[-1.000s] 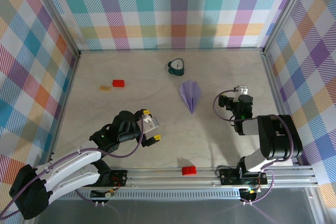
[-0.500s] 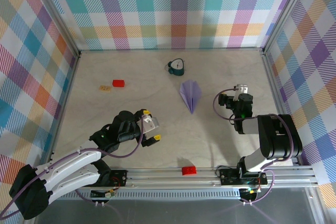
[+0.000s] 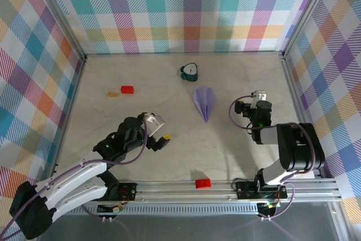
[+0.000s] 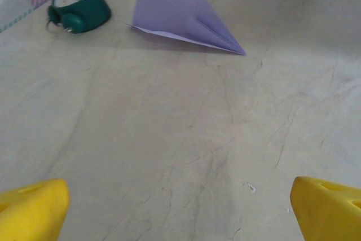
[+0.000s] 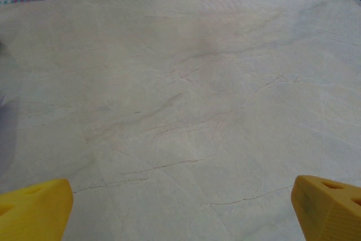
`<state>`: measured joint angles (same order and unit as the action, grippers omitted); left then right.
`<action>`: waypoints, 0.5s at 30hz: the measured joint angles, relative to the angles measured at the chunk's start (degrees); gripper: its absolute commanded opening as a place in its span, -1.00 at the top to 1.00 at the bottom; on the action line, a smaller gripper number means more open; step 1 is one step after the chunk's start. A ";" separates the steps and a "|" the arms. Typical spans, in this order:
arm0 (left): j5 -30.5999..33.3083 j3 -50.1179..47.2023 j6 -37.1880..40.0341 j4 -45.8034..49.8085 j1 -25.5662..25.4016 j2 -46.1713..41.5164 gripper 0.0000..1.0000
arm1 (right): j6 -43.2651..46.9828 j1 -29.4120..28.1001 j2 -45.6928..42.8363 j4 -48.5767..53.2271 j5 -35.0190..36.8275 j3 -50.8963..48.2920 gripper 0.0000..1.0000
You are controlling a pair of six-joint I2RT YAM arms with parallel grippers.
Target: Fold a paper plane with a square sheet of paper (fold left side to right side)
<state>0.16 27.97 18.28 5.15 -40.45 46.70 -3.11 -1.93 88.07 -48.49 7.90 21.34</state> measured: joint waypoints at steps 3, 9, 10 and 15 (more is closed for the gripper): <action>2.93 5.79 -3.56 4.98 0.15 -1.99 -0.99 | 0.00 0.00 0.00 0.00 0.00 0.00 -0.97; 9.46 12.68 -11.37 8.50 0.63 -4.48 -0.99 | 0.00 0.00 0.00 0.00 0.00 0.00 -0.98; 10.97 12.02 -12.33 8.22 0.96 -4.92 -0.99 | 0.00 0.00 0.00 0.00 0.00 0.00 -0.98; 16.37 4.42 -14.75 3.06 7.08 -5.53 -0.99 | 0.00 0.00 0.00 0.00 0.00 0.00 -0.98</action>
<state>16.53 32.38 3.53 8.21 -33.36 41.17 -3.11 -1.93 88.07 -48.49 7.90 21.34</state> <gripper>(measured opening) 0.996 0.988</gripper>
